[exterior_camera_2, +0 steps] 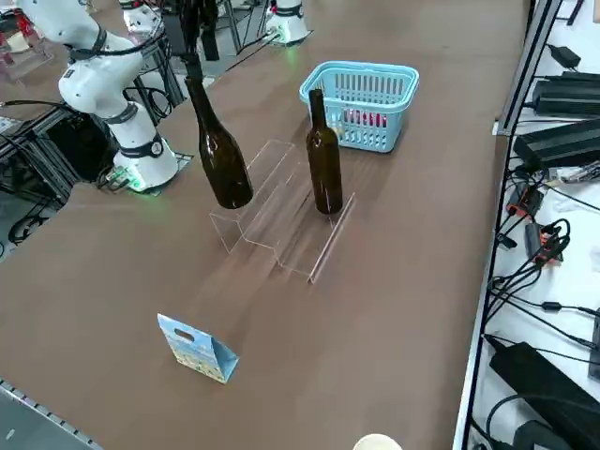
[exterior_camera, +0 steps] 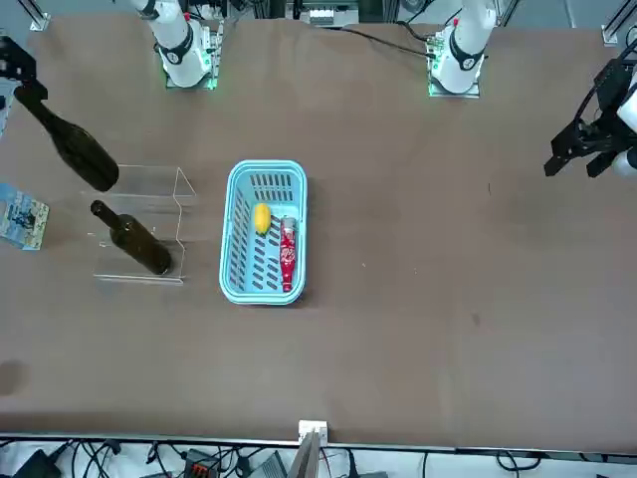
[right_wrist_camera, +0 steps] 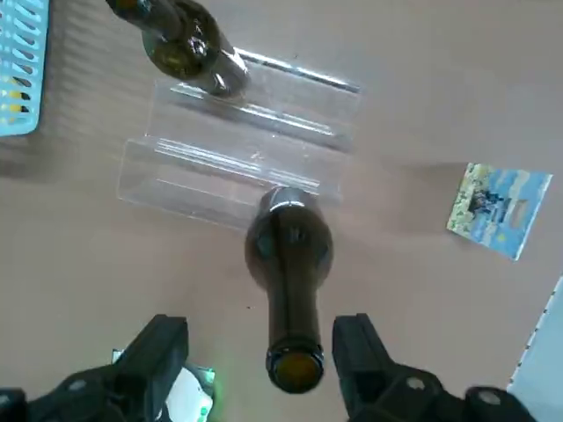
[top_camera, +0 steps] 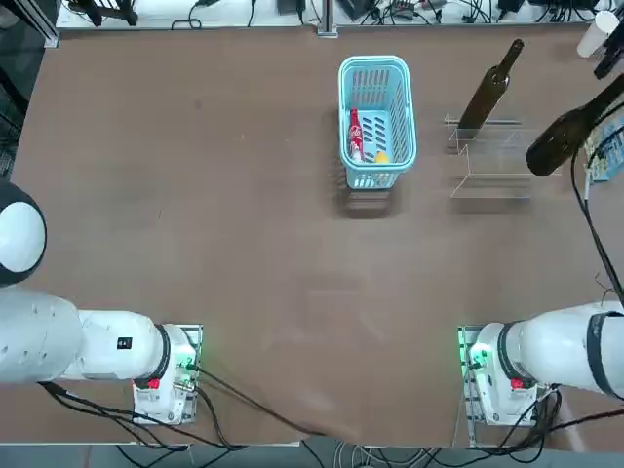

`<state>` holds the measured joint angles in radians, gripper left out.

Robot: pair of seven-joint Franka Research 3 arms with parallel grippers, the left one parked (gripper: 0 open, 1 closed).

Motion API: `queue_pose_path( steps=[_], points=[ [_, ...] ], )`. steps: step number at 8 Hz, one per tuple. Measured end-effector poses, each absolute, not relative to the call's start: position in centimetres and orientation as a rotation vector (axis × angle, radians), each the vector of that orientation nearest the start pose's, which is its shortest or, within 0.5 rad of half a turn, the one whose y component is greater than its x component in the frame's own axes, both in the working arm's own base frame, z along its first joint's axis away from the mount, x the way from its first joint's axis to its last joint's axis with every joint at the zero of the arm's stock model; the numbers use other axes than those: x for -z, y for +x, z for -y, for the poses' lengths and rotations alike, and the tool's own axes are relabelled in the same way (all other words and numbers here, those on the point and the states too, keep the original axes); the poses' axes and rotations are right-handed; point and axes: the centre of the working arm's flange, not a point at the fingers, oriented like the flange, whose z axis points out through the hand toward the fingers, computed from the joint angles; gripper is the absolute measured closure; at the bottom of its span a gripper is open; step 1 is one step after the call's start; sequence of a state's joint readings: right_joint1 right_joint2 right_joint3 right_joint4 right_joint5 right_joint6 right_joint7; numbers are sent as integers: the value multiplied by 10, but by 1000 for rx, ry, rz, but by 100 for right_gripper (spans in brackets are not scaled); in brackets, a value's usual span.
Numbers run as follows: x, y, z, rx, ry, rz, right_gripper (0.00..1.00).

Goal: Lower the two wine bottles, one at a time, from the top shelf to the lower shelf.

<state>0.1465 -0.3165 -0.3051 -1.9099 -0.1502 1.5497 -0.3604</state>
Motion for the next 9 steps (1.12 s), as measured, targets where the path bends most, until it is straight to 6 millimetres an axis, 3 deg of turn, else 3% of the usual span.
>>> queue_pose_path(
  steps=[3,9],
  points=[
    [-607,431,108,-119,-3169,293,3],
    [-604,428,124,-118,-3176,246,6]
  ],
)
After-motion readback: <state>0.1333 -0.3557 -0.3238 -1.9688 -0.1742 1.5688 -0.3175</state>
